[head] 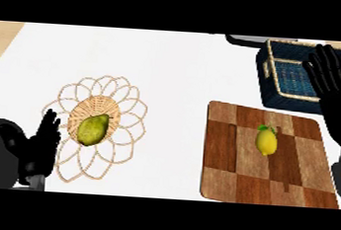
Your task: Pick the lemon from the cutting board and place it in the basket
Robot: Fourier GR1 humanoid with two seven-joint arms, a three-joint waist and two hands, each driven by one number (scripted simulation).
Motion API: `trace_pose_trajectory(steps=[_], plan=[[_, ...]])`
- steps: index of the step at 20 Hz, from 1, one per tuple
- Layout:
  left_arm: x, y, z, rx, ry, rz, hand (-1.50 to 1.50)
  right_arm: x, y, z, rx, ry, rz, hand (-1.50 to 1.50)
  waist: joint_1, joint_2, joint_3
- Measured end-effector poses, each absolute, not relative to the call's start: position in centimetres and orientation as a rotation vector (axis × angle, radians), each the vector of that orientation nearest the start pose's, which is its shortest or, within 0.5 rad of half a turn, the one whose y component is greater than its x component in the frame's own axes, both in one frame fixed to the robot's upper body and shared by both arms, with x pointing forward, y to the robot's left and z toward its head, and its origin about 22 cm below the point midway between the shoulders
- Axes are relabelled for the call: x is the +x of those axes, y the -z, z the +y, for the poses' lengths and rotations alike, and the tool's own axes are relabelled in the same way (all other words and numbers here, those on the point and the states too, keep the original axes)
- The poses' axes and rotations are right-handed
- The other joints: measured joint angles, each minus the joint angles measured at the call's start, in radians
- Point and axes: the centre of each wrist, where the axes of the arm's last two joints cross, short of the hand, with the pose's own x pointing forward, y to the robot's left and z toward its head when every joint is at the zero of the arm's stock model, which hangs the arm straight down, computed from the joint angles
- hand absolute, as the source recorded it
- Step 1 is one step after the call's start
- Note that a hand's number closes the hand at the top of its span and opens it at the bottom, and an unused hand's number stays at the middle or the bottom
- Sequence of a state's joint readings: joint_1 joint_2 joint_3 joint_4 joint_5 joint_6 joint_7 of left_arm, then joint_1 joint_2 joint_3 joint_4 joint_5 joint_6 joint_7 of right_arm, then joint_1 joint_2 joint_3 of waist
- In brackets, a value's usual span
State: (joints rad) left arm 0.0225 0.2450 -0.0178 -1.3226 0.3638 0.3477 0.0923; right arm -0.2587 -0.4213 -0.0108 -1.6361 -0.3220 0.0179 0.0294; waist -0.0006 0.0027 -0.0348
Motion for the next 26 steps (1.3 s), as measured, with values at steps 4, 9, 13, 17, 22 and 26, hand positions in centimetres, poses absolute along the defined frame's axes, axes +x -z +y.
trace_pose_trajectory(steps=[4, 9, 13, 17, 22, 26], plan=[[12.1, 4.5, 28.5, 0.182, -0.31, -0.97, 0.0, 28.3, -11.0, -30.0, -0.167, -0.1, -1.827, 1.5, 0.01, -0.035, 0.068], [7.1, 2.9, 26.0, 0.093, -0.306, -0.877, 0.0, 27.5, -9.8, -30.3, -0.382, -0.115, -1.8, -1.5, -0.024, -0.039, 0.05], [7.8, 1.5, 25.2, 0.075, -0.295, -0.991, 0.0, 27.4, -7.7, -29.3, -0.527, -0.11, -1.739, -1.5, -0.025, -0.026, 0.033], [11.5, -1.3, 25.5, 0.108, -0.207, -1.286, 0.0, 27.2, -5.9, -29.1, -0.743, -0.041, -1.651, -1.5, -0.047, -0.018, 0.026], [14.5, -4.1, 25.7, 0.139, -0.138, -1.529, 0.0, 26.5, -4.2, -31.4, -1.071, -0.024, -1.442, -1.5, -0.071, -0.008, 0.016], [15.7, -4.9, 25.7, 0.155, -0.115, -1.607, 0.0, 25.9, -3.5, -32.7, -1.208, -0.089, -1.23, -1.5, -0.069, -0.004, 0.01]])
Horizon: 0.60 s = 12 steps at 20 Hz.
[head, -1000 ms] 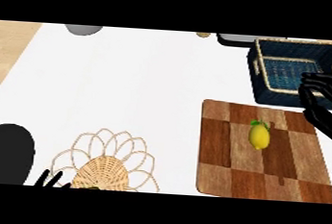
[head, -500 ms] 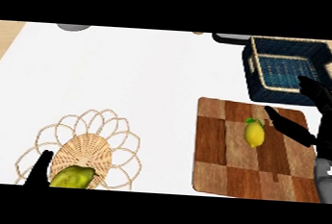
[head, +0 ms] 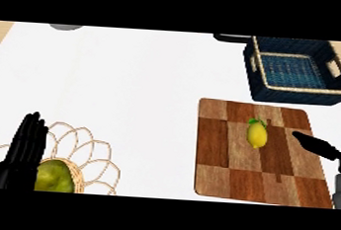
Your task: Pick the lemon from the cutting board and place it in the basket
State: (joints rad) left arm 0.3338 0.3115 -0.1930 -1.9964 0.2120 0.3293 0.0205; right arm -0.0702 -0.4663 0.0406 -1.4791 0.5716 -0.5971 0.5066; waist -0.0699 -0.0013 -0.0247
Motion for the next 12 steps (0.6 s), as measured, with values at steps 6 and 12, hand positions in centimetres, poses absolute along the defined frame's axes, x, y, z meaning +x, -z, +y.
trace_pose_trajectory(steps=[6, 12], plan=[[17.5, -5.2, 25.2, 0.147, -0.083, -1.662, 0.0, 26.5, -4.7, -30.6, -1.208, -0.224, -0.953, -1.5, 0.018, 0.001, 0.001], [19.4, -4.8, 24.7, 0.132, -0.072, -1.668, 0.0, 28.1, -9.4, -24.8, -1.158, -0.316, -0.87, -1.5, 0.041, -0.005, 0.008]])
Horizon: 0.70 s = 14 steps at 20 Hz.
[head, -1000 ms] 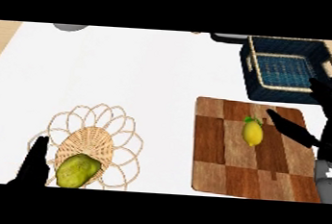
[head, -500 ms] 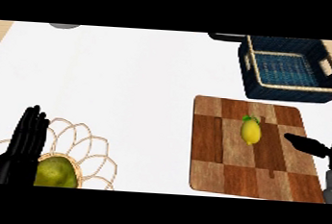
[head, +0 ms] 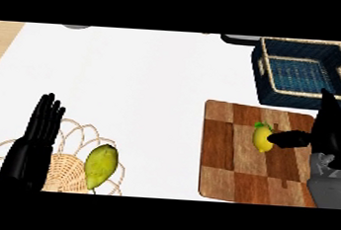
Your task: Pick the lemon from the cutting board and place it in the basket
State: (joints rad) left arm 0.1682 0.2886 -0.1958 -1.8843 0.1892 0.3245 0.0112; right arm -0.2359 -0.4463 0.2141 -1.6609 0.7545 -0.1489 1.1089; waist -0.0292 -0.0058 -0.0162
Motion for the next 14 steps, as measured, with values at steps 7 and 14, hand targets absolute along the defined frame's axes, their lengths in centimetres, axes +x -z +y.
trace_pose_trajectory(steps=[7, 14], plan=[[21.5, -4.4, 24.2, 0.128, -0.059, -1.67, 0.0, 29.3, -11.4, -21.1, -1.18, -0.37, -0.817, -1.5, 0.009, 0.001, 0.006], [22.6, -3.9, 24.4, 0.122, -0.064, -1.665, 0.0, 29.5, -11.3, -19.6, -1.187, -0.37, -0.75, -1.5, 0.009, -0.001, 0.01]])
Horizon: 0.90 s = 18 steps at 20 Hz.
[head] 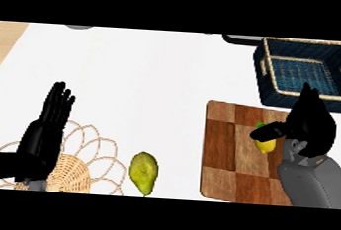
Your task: Pick the lemon from the cutting board and place it in the basket
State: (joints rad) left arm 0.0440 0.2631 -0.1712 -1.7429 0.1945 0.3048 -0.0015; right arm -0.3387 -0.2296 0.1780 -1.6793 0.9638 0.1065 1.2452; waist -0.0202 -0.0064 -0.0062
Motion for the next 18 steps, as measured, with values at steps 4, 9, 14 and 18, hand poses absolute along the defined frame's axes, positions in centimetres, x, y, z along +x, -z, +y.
trace_pose_trajectory(steps=[4, 9, 14, 18], plan=[[23.4, -3.5, 24.1, 0.113, -0.066, -1.668, 0.0, 29.0, -11.0, -18.4, -1.188, -0.364, -0.734, -1.5, 0.004, 0.002, 0.002], [23.9, -3.6, 23.8, 0.098, -0.062, -1.672, 0.0, 28.5, -10.4, -16.7, -1.191, -0.366, -0.723, -1.5, 0.014, 0.004, 0.004], [23.7, -3.7, 23.7, 0.094, -0.057, -1.671, 0.0, 28.7, -9.7, -16.5, -1.211, -0.371, -0.692, -1.5, 0.021, 0.005, 0.005], [24.1, -3.5, 23.6, 0.086, -0.056, -1.67, 0.0, 29.0, -9.3, -16.9, -1.235, -0.375, -0.672, -1.5, 0.021, 0.006, 0.005]])
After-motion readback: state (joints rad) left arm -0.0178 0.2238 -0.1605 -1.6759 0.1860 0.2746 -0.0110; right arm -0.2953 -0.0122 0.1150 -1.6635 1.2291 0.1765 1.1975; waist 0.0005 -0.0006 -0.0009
